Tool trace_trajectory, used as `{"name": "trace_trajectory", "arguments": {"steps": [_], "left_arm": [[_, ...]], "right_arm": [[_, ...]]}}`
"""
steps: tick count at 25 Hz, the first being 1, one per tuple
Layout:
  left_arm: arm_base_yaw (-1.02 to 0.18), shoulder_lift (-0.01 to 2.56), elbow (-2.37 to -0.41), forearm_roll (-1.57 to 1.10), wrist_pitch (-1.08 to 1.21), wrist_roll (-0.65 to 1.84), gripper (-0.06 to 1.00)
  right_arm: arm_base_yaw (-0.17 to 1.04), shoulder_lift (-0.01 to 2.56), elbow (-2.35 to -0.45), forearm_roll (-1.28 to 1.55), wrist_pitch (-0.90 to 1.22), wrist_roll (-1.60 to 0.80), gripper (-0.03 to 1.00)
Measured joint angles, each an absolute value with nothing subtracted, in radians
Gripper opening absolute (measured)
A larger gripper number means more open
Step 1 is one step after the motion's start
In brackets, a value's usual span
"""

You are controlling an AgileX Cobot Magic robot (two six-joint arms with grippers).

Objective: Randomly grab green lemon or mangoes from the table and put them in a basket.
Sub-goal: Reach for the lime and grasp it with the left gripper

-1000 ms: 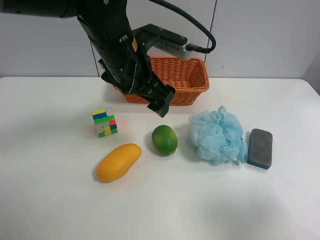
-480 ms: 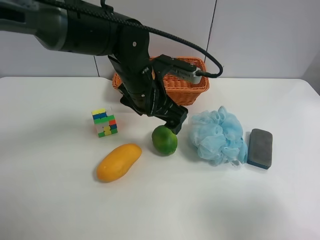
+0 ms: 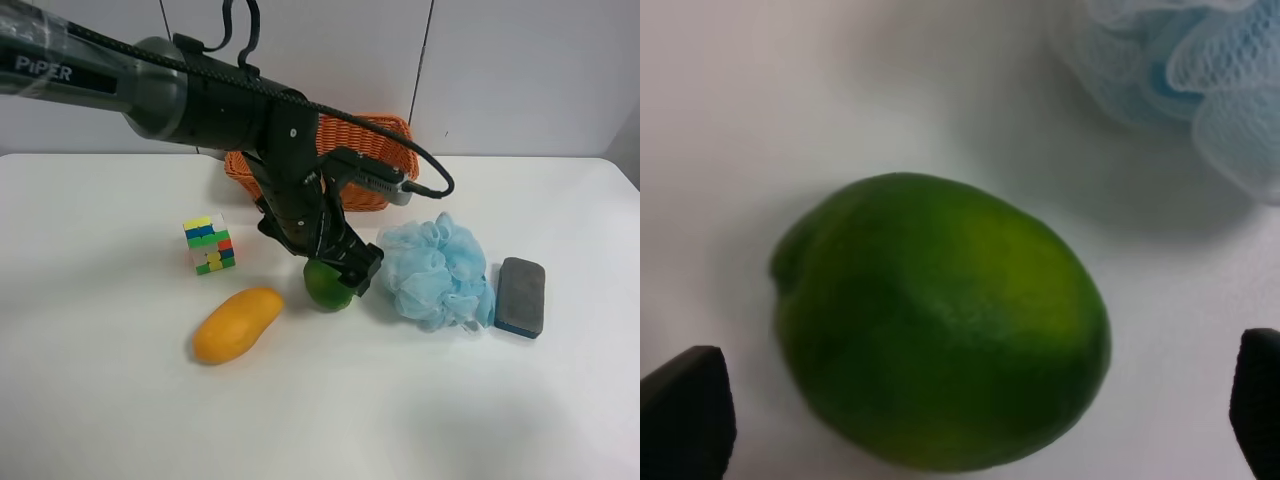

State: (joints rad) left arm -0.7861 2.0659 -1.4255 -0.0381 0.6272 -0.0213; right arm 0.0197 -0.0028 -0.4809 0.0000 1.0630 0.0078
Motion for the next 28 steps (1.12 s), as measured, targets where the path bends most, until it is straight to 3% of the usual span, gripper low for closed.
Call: {"name": "trace_trajectory", "arguments": {"steps": [21,24,27,28], "left_arm": [[-0.802,2.151,-1.425,-0.035,0.572,-0.017,0.99],[-0.802,2.151,-1.425,-0.035,0.572,-0.017,0.92],[-0.802,2.151,-1.425,-0.035,0.571,-0.016,0.75],[-0.802,2.151,-1.425,-0.035,0.57,-0.016,0.75]], "right_arm": [[0.02,-0.003,-0.481,0.0,1.063,0.008,0.99],[0.02,-0.003,-0.481,0.0,1.063,0.008,0.99],[0.02,-0.003,-0.481,0.0,1.063,0.008,0.99],[0.02,-0.003,-0.481,0.0,1.063,0.008,0.99]]}}
